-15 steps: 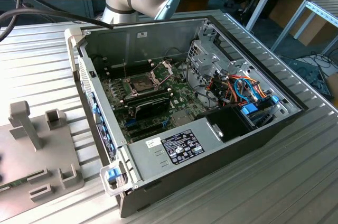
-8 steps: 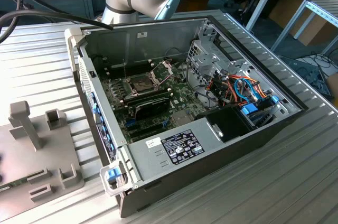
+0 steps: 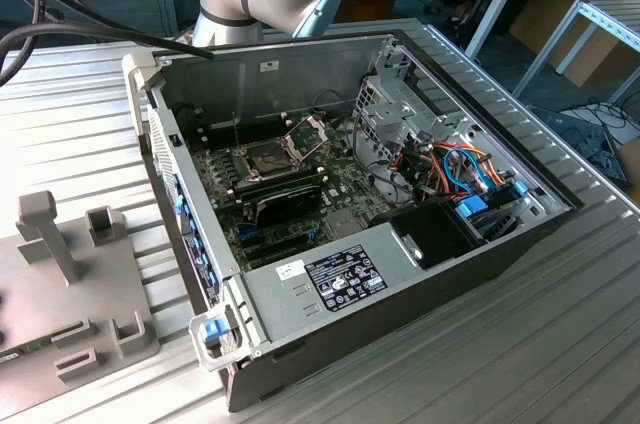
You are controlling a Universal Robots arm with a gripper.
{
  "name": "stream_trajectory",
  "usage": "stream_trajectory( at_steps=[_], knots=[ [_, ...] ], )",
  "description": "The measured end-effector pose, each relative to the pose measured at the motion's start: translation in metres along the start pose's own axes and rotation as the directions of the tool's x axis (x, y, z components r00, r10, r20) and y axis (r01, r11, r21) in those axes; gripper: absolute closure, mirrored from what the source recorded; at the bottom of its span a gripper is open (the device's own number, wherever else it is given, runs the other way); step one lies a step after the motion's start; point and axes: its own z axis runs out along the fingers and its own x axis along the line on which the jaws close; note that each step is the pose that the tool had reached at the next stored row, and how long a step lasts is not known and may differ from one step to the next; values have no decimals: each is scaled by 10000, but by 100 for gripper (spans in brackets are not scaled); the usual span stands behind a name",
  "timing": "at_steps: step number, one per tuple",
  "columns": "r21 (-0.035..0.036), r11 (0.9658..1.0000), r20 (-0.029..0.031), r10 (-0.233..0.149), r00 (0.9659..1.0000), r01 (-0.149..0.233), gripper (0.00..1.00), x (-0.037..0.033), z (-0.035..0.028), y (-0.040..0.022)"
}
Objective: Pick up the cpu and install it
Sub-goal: 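Pick up the cpu and move it towards the insertion slot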
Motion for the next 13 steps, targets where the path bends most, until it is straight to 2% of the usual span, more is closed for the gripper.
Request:
stream_trajectory(
  at_steps=[13],
  knots=[
    [-2,10000,2,0,10000,0,46,-1,25,0]
  ],
)
